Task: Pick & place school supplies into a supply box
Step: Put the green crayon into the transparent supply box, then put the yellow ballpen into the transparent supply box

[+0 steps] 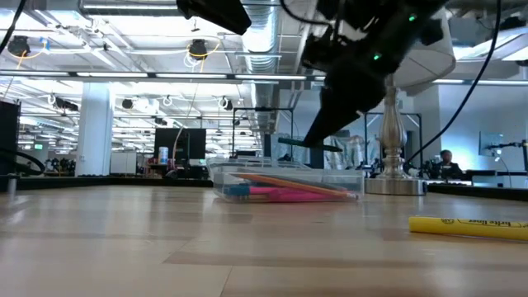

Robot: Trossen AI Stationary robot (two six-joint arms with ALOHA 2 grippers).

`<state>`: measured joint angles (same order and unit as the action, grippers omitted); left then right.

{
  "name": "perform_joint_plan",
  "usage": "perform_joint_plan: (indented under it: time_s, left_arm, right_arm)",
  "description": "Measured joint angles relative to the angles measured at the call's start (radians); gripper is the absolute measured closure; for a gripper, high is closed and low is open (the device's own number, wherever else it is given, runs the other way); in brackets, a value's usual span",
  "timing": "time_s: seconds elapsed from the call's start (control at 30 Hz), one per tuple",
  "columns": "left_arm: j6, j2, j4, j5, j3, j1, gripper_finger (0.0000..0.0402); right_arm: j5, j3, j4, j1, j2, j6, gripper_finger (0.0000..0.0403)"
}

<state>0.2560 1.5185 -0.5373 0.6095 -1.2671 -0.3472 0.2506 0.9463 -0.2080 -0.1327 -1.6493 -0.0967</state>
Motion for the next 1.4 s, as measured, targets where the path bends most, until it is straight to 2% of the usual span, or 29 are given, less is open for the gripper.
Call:
perform_joint_plan:
  time_s: [0.27,0.37,0.63,0.93,1.13,1.3,1.4]
  left_arm:
    - [0.045,0.000,-0.005,0.039,0.000,-0.019,0.0274]
    - [0.054,0.000,-0.005,0.039,0.000,-0.020,0.0274]
    - [0.055,0.000,-0.004,0.032,0.000,-0.020,0.0274]
    - [-0.048,0.063,0.076,-0.089,0.000,-0.009,0.0274]
    - [-0.110,0.122,0.202,-0.199,0.000,0.010,0.0274]
    - [-0.200,0.170,0.343,-0.323,0.000,0.035,0.0274]
    - [-0.233,0.213,0.409,-0.399,0.000,0.061,0.0274]
  right_arm:
    - [-0.068,0.000,-0.002,0.108,-0.006,0.040,0.0378]
    - [-0.108,0.000,0.005,0.131,-0.006,0.038,0.0361]
    - [-0.124,0.000,0.007,0.132,-0.006,-0.031,0.0303]
    - [-0.110,0.001,0.003,0.001,0.055,-0.059,0.0283]
    - [0.002,-0.013,-0.028,-0.099,0.122,-0.146,0.0285]
    - [0.105,-0.074,-0.081,-0.169,0.223,-0.258,0.0286]
    - [0.130,-0.135,-0.077,-0.208,0.301,-0.340,0.0286]
